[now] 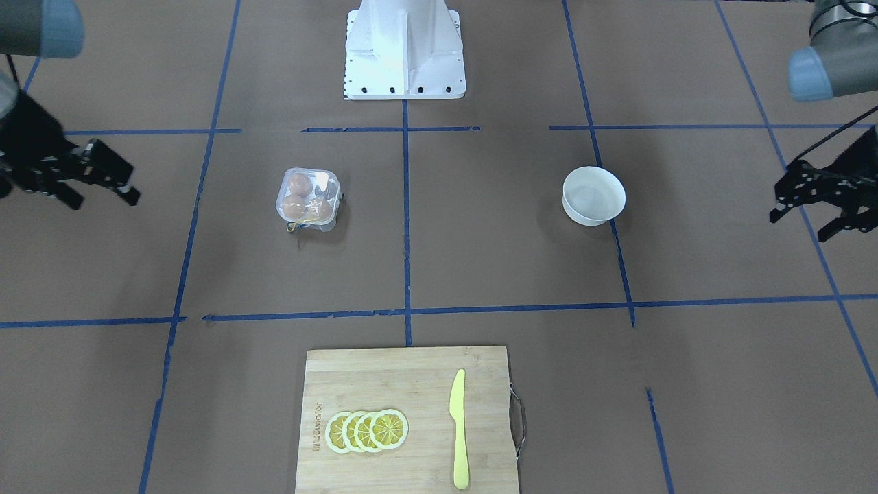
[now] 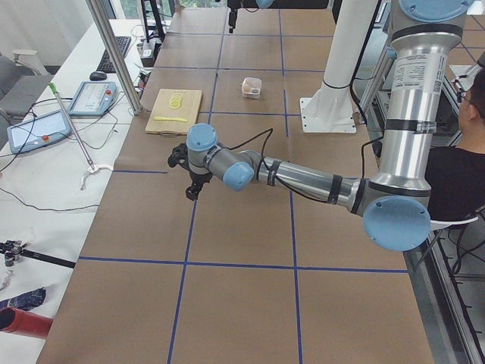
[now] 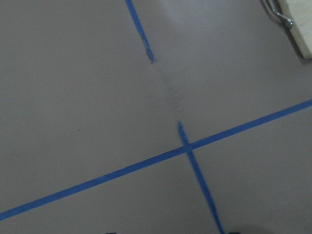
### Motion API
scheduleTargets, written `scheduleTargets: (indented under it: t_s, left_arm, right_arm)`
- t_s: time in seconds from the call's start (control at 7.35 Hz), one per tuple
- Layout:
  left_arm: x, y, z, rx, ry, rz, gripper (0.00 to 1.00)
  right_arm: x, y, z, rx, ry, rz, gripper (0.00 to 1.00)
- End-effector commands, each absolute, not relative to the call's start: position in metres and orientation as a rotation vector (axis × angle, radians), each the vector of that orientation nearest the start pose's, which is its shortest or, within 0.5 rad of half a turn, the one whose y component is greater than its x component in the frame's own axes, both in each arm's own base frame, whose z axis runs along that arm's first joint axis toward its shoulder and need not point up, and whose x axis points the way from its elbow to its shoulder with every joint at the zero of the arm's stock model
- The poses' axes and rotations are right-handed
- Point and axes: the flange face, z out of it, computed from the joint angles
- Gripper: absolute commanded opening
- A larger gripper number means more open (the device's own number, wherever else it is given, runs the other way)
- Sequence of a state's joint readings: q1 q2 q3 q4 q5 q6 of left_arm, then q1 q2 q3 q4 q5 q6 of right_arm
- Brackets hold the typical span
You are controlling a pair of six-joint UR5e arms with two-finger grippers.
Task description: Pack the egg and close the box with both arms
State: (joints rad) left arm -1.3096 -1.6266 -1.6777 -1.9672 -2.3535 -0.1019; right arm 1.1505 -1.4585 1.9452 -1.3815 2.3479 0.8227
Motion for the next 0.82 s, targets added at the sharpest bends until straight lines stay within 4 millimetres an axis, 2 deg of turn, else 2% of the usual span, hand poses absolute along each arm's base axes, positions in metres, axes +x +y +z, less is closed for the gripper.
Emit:
scheduleTargets:
  t_s: [0.0, 0.14, 0.27, 0.41, 0.68]
  left_arm:
    - [-0.013, -0.533, 0.583, 0.438, 0.782, 0.377, 1.0]
    - [-0.045, -0.529, 0.603, 0.446, 0.76, 0.36, 1.0]
    - [-0.056, -0.528, 0.611, 0.41, 0.722, 0.331, 1.0]
    - [-0.068, -0.524, 0.62, 0.312, 0.688, 0.273, 1.0]
    - [-0.069, -0.506, 0.643, 0.182, 0.711, 0.213, 1.0]
  right_arm:
    - [-0.037, -0.531, 0.494, 0.151, -0.957, 0.013, 1.0]
    - [-0.009, -0.537, 0.528, 0.164, -0.926, -0.036, 1.0]
    - [0.009, -0.537, 0.543, 0.17, -0.895, -0.079, 1.0]
    - [0.023, -0.535, 0.549, 0.161, -0.882, -0.091, 1.0]
    - [0.028, -0.531, 0.558, 0.136, -0.866, -0.104, 1.0]
